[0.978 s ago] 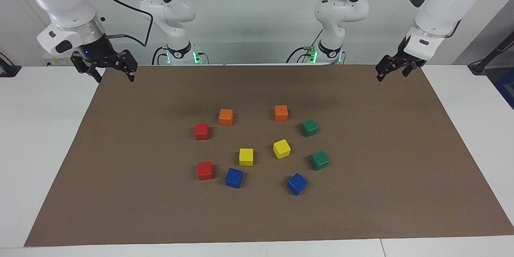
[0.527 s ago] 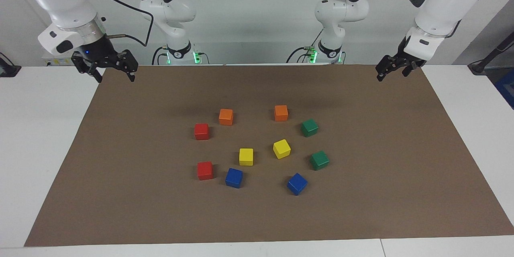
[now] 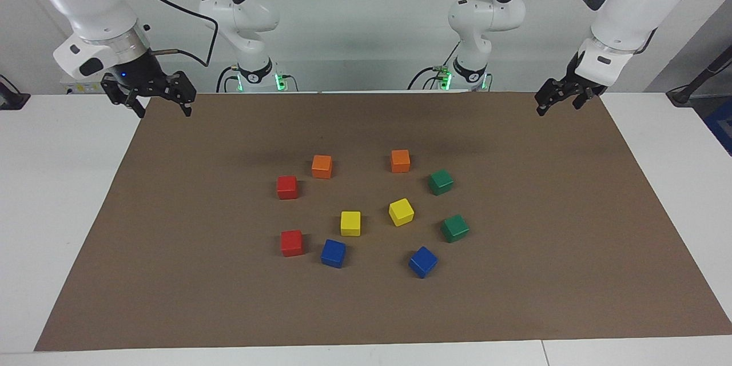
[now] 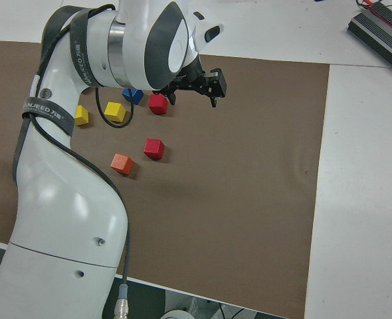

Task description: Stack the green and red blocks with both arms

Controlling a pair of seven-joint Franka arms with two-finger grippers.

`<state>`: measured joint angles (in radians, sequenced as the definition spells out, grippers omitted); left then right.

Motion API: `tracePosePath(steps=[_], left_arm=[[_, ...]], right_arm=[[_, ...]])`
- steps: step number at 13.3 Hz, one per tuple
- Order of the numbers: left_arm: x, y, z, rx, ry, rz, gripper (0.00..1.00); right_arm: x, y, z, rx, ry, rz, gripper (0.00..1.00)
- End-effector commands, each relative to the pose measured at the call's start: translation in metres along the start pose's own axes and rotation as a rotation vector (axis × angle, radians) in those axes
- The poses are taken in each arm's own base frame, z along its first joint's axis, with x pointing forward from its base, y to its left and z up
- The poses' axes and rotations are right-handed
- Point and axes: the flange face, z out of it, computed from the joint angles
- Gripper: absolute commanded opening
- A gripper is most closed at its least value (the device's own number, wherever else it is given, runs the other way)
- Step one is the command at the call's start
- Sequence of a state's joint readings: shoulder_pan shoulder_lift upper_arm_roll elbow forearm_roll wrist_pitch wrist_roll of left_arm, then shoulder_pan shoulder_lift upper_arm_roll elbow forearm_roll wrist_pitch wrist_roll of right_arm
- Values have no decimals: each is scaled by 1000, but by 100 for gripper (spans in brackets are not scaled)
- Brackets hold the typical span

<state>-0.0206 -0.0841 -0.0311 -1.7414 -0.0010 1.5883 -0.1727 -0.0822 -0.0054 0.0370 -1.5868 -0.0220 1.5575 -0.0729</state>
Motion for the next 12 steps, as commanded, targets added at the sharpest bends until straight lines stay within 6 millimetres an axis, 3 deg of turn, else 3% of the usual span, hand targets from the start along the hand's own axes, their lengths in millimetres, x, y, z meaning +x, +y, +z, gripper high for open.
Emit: tracePosePath(steps=[1,4,8,12], left_arm=[[-6,-3,-3,-7,-9,7,100],[-7,-3,-4,-8,-6,7,100],[-7,-3,-4,-8,-6,7,100],[-6,-3,-3,-7,-9,7,100]], right_arm=[[-5,1,0,4,15,-32,100],[-2,-11,8,5,5,-2,100],[10,-55,22,3,0,-9,100],[13,-90,52,5,18,38,100]])
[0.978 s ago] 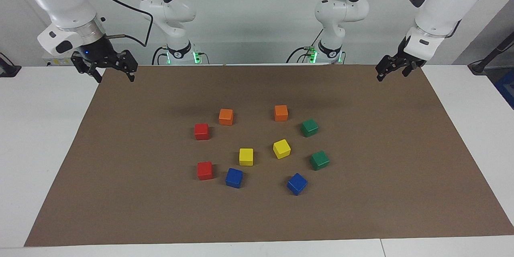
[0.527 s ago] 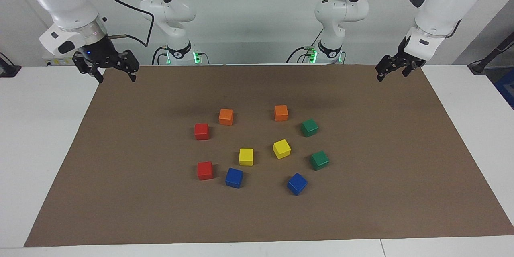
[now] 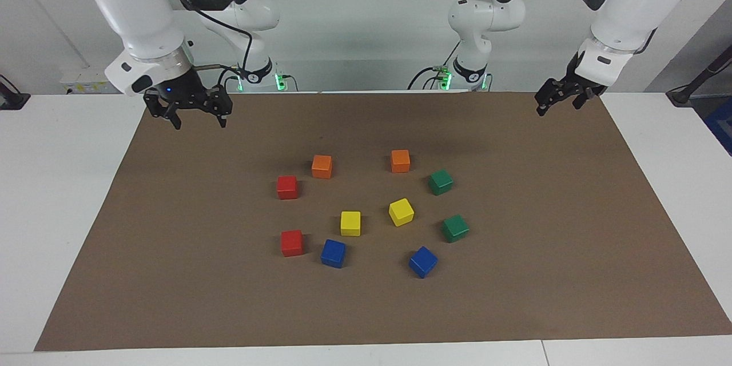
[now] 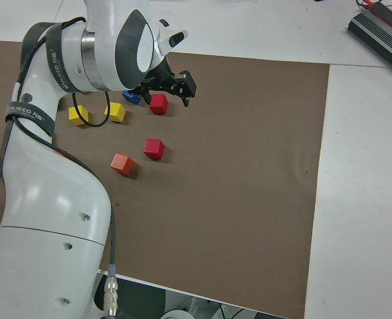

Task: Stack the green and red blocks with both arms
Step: 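Move the right gripper to the red block nearer the robot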

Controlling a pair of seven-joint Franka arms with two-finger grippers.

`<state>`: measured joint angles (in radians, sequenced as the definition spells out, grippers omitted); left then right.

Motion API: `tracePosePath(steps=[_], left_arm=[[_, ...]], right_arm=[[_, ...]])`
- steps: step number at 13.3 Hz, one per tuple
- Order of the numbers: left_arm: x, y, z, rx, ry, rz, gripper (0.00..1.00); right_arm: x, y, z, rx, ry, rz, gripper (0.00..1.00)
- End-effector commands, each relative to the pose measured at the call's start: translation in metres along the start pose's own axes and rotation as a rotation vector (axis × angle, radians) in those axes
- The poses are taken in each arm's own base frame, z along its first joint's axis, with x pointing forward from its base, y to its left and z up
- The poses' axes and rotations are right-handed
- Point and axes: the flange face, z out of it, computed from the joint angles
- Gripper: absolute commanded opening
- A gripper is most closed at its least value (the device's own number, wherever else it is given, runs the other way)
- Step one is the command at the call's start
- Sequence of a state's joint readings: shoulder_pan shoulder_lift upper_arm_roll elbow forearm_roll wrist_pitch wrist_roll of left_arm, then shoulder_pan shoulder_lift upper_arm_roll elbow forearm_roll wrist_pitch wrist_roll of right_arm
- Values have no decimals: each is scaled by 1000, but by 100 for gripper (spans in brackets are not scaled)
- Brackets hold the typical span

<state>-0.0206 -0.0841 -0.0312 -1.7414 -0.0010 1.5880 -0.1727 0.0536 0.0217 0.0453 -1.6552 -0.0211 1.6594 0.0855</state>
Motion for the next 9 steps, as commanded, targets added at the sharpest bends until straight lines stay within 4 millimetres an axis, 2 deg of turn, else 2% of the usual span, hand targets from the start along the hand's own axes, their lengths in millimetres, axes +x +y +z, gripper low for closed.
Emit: tracePosePath(steps=[1,3,6,7,9], left_arm=[[-7,-3,-4,-8,-6,7,100],[-6,-3,-4,-8,-7,7,100],[-7,-3,-5,-8,-6,7,100],[-6,-3,-4,-8,-7,7,100],[-7,-3,-4,-8,-6,7,100]], right_arm=[[-3,-21,24,6,7,36,100],[-1,-39,37,8,22,31,100],[-2,-53,64,9,26,7,100],[-6,-63,79,8,14,-8,100],[-10,-66,108,10,26,-18,100]])
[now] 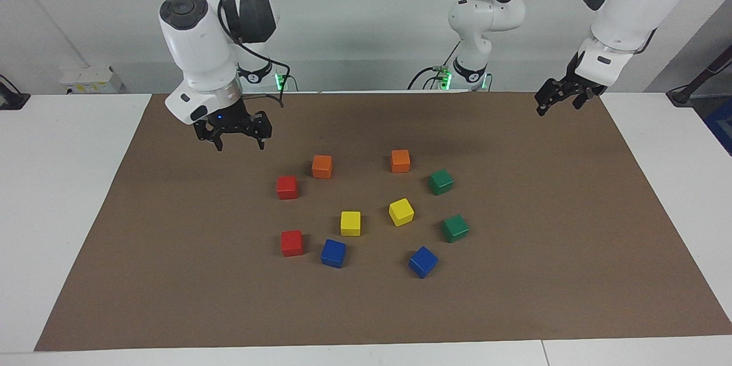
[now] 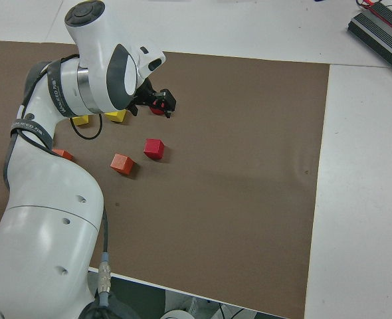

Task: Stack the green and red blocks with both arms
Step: 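Move the right gripper to the red block nearer the robot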

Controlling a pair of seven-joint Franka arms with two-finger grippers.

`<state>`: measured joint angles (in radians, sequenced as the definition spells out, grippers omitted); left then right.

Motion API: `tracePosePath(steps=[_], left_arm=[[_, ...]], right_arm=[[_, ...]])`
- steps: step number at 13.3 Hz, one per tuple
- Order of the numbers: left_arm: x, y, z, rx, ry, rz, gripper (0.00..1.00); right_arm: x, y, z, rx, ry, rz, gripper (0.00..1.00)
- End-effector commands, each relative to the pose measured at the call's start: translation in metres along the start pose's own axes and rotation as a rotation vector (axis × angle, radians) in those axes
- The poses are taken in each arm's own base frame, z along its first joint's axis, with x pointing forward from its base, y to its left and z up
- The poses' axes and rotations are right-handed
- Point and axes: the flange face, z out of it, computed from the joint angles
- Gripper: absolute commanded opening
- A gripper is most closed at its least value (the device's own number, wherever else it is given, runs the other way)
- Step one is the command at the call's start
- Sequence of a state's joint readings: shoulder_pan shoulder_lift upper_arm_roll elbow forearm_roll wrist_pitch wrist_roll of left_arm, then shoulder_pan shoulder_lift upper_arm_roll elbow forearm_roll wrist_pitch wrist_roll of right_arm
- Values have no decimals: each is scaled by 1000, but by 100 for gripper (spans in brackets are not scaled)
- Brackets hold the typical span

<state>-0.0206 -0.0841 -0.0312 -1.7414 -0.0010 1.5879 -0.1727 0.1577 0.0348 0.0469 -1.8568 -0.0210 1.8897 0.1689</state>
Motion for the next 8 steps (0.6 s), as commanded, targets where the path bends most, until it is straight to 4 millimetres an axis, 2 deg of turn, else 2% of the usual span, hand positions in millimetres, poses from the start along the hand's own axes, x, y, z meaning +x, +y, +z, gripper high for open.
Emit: tracePosePath(steps=[1,4,6,8], left_arm=[[-6,-3,-4,-8,-7,7,100],[-6,-4,-3,-8,-9,6,100],[-6,-4,-4,-8,-7,4,100],[-7,-3,-3,-8,-13,9,100]], right_arm=[[-11,-7,35,7,9,4,100],[-10,-19,57,4,-15,-8,100],[-6,-21,66,5,-17,-9,100],[-7,-32,75,4,-21,-25,100]])
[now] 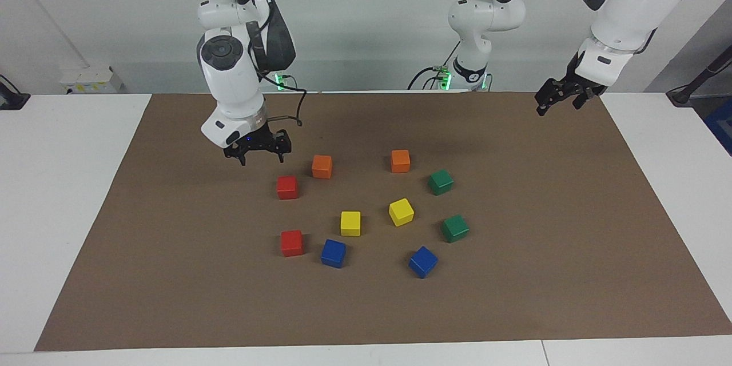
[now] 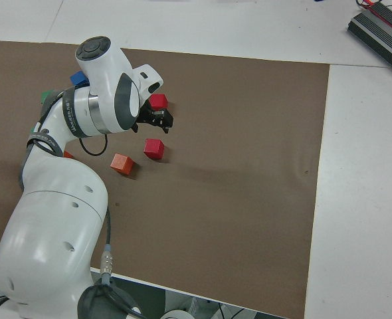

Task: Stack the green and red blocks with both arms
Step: 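Move the right gripper to the red block nearer the robot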

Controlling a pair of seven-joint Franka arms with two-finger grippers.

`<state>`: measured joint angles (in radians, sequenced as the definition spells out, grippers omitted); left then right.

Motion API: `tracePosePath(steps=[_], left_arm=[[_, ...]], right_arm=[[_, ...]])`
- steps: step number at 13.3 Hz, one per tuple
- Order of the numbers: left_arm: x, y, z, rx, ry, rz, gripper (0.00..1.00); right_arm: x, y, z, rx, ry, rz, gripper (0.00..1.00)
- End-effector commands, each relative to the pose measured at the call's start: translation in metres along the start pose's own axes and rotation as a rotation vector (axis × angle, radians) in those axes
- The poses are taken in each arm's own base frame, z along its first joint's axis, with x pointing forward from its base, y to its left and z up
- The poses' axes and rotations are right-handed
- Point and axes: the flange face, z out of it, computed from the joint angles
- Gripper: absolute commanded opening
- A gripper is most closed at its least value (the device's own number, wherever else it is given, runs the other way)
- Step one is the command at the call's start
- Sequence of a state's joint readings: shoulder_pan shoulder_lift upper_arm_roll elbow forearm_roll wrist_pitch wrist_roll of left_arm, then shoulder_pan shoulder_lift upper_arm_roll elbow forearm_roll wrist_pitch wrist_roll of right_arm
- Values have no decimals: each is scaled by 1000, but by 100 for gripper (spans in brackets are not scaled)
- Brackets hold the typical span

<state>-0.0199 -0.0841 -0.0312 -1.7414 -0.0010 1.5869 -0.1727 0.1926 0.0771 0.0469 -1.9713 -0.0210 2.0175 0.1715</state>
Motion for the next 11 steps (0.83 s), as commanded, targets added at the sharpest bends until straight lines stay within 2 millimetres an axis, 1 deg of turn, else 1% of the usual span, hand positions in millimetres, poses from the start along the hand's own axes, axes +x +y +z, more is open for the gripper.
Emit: tracePosePath(steps=[1,2,4,5,6,7,8,10,11], left_arm=[[-9,5,-4,-7,-9,22,100],[-8,10,-6,-9,3,28,100],[-6,11,-11,-18,37,29,100],[0,17,-13,-29,94,20,100],[3,29,-14,-42,138,-13,100],[6,39,-11,-53,152,-79,100],[10,54,-7,-66,161,-73,100],[16,82,8,-78,166,-44,100],[18,99,17,-79,162,-25,100]], right_arm=[[1,-11,12,9,14,18,100],[1,-11,17,9,14,22,100],[2,-14,27,11,17,31,100],[3,-17,30,11,20,34,100],[4,-21,35,11,19,30,100],[5,-21,39,13,22,37,100],[4,-23,45,14,21,41,100],[4,-23,53,12,14,49,100],[4,-23,61,13,15,54,100]])
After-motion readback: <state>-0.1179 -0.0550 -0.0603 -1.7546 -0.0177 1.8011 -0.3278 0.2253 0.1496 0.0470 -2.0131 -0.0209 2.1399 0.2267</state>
